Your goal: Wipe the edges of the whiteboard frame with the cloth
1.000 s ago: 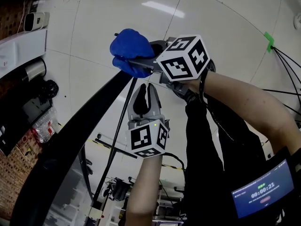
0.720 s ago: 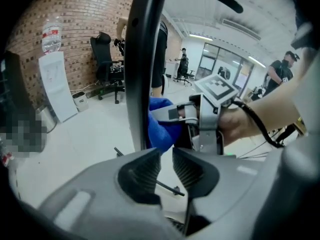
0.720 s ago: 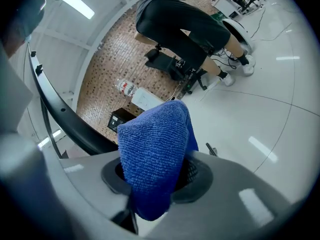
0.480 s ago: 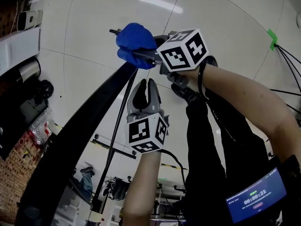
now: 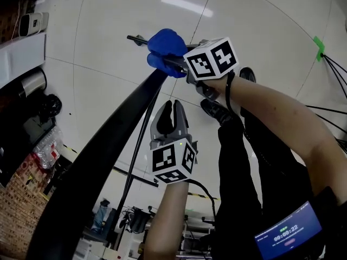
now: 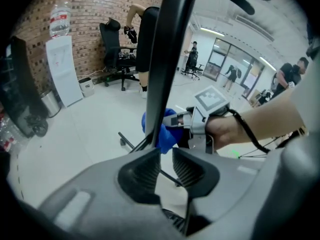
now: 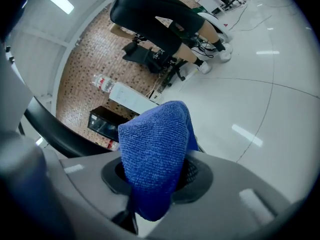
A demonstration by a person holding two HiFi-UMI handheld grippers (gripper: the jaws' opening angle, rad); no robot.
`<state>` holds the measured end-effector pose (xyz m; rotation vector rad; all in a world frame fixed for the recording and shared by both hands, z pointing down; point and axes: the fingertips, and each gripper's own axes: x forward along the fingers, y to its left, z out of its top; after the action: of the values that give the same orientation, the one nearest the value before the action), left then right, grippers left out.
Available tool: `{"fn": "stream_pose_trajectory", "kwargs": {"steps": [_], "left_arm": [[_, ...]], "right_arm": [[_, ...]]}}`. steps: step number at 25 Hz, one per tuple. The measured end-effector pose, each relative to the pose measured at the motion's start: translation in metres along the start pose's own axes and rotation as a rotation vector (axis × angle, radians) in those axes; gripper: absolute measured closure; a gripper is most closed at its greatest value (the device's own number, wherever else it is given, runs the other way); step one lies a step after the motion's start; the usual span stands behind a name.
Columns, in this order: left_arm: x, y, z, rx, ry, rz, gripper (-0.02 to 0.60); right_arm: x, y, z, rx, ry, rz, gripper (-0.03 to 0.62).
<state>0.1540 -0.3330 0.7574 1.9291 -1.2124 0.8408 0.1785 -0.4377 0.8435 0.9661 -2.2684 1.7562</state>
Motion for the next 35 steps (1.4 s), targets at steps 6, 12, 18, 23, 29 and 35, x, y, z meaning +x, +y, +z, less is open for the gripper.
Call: {"fn": "stream_pose_trajectory", "kwargs": {"steps": [6, 12, 18, 23, 29, 35], "left_arm": [[-0.01, 0.023, -0.001, -0.002, 0.007, 0.022, 0.508], [-0.01, 0.046, -0.007, -0.123, -0.006, 0.068, 0.508], [-0.038, 0.052, -0.03, -0.196, -0.057, 0.135, 0.508], [-0.07, 0.053, -0.065, -0.233, -0.046, 0.194, 0.509], [-0.102, 0.053, -0.086, -0.319, -0.091, 0.23, 0.509], [-0.145, 0.061, -0.137, -0.414, -0.113, 0.251, 0.509]], "right_arm": [[-0.013, -0.03, -0.047, -0.062, 0.174, -0.243, 0.459], [-0.024, 0.007, -0.085, -0.389, 0.214, -0.255, 0.457], [-0.013, 0.083, -0.103, -0.899, 0.223, -0.107, 0.457], [-0.007, 0.084, -0.064, -0.98, 0.033, -0.329, 0.457], [0.013, 0.066, -0.055, -0.984, 0.082, -0.442, 0.454], [0.031, 0.067, -0.056, -0.957, 0.184, -0.476, 0.454]]}}
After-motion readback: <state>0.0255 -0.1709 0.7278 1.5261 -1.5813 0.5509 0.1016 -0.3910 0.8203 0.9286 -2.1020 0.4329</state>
